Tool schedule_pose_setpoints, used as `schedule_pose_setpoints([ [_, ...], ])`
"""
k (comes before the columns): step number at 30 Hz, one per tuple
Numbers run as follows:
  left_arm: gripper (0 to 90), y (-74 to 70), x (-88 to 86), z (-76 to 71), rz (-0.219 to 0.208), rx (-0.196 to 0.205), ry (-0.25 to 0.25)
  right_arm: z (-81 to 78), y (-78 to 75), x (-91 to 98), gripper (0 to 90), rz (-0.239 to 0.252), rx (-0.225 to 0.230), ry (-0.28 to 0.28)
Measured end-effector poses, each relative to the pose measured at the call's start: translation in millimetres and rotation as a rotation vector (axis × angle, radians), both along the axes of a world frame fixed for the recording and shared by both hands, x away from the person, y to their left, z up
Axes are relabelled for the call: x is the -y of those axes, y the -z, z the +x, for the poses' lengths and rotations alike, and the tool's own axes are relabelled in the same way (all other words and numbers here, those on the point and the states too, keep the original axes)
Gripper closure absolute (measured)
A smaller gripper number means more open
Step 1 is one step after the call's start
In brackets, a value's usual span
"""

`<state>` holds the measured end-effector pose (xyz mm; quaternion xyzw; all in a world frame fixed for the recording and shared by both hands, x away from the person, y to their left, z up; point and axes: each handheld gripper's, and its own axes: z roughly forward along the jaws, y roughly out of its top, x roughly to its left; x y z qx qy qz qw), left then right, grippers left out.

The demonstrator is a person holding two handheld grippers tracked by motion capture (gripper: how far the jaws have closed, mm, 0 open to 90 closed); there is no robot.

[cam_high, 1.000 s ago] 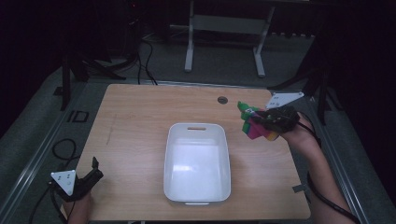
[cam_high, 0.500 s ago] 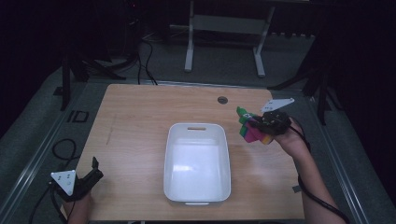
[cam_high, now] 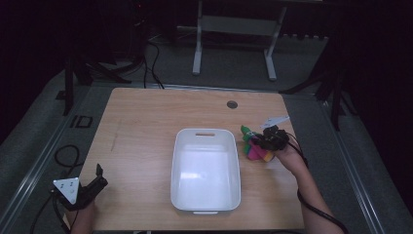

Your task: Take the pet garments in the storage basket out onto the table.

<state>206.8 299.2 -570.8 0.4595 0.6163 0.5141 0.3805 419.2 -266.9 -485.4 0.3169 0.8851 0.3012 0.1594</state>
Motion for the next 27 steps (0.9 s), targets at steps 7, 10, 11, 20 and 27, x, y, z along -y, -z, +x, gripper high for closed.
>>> schedule_pose_setpoints([
  [7,1.9,0.0,-0.1,0.3,-0.002,-0.001,-0.001,4.7,30.6,-5.2,73.6,0.004,-0.053,0.007],
  [10,1.9,0.0,-0.2,0.1,-0.002,0.0,-0.001,6.0,40.2,-9.0,73.4,0.003,-0.059,0.01],
  [11,1.9,0.0,-0.2,0.2,-0.002,0.0,-0.001,6.3,42.5,-10.1,73.3,0.007,-0.061,0.016],
  [20,1.9,0.0,-0.3,0.2,-0.003,0.0,0.001,5.2,36.5,-14.2,55.6,0.002,-0.056,0.028],
  [27,1.9,0.1,0.3,-0.3,0.003,0.003,0.0,-2.4,12.0,-9.2,38.0,0.057,-0.032,0.029],
])
